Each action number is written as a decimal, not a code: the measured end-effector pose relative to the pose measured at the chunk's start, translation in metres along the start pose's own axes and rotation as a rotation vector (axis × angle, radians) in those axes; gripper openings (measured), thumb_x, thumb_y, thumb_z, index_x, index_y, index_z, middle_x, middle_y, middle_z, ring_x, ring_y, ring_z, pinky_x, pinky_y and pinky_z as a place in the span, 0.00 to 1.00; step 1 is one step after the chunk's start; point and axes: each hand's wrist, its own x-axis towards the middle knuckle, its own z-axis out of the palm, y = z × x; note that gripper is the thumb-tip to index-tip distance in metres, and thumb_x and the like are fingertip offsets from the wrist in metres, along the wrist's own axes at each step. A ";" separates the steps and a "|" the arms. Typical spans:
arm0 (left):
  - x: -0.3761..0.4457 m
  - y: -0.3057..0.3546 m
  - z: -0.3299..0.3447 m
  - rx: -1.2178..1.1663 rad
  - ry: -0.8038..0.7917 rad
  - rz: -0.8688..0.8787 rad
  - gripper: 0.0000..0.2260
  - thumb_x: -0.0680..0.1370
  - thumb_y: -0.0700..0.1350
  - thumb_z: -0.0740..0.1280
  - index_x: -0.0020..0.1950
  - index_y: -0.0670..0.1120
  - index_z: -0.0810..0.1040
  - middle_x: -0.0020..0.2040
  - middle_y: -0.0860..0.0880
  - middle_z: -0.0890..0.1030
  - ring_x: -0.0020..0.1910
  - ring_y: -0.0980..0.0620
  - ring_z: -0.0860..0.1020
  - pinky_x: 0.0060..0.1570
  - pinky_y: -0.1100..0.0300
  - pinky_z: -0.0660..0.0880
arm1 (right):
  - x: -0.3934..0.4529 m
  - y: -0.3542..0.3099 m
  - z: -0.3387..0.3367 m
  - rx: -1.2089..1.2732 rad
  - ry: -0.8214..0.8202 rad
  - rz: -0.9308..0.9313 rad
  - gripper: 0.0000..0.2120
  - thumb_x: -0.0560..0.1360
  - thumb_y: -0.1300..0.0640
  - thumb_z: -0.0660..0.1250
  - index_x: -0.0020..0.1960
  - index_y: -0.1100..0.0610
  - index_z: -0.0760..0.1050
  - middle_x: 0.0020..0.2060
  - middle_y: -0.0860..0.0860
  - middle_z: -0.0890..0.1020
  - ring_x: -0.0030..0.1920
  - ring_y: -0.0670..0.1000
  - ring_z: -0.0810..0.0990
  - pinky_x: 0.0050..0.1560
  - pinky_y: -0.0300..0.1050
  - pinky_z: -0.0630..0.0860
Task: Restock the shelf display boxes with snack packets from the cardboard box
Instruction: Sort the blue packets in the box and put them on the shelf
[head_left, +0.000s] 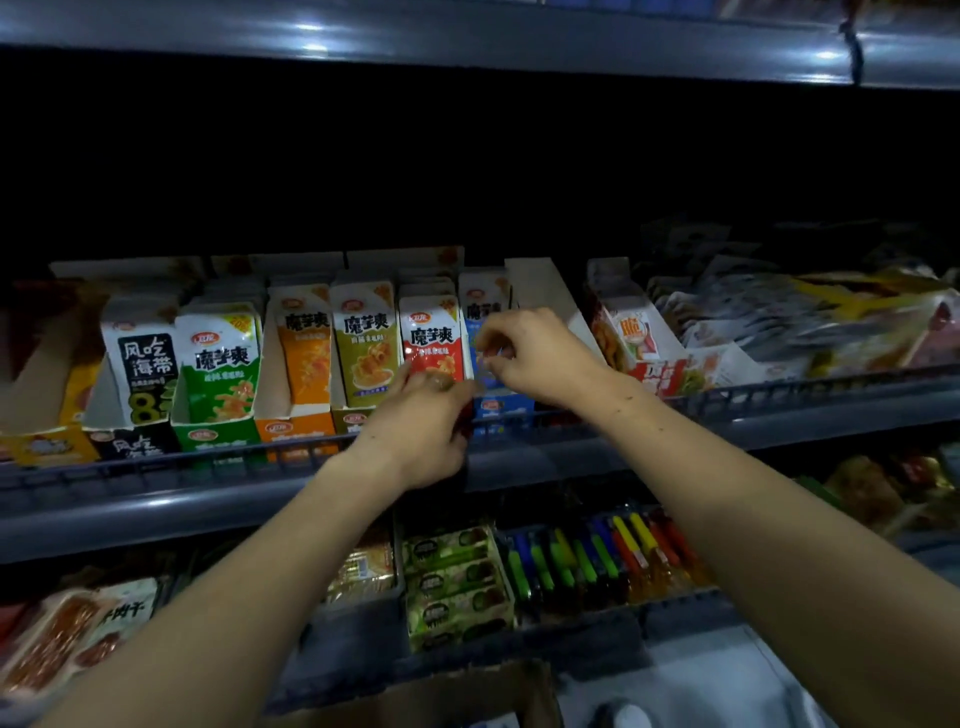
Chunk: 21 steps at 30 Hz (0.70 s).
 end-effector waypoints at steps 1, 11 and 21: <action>-0.008 -0.001 -0.002 -0.047 0.097 0.005 0.23 0.74 0.46 0.65 0.70 0.51 0.68 0.62 0.45 0.76 0.66 0.43 0.69 0.73 0.48 0.57 | -0.012 -0.005 0.000 0.056 -0.008 -0.005 0.08 0.75 0.60 0.69 0.53 0.56 0.79 0.48 0.51 0.82 0.47 0.48 0.79 0.48 0.43 0.76; -0.180 -0.008 0.080 -0.512 0.022 -0.162 0.07 0.75 0.44 0.68 0.52 0.51 0.82 0.46 0.54 0.83 0.45 0.58 0.80 0.45 0.65 0.74 | -0.165 -0.053 0.115 0.382 -0.350 0.129 0.07 0.74 0.58 0.70 0.53 0.54 0.78 0.35 0.40 0.75 0.38 0.40 0.76 0.44 0.39 0.77; -0.296 -0.017 0.189 -0.594 -0.506 -0.500 0.07 0.74 0.41 0.69 0.49 0.51 0.83 0.45 0.56 0.83 0.44 0.62 0.79 0.47 0.73 0.71 | -0.308 -0.038 0.304 0.295 -0.835 0.455 0.04 0.74 0.57 0.66 0.48 0.53 0.77 0.46 0.53 0.83 0.51 0.54 0.80 0.50 0.45 0.77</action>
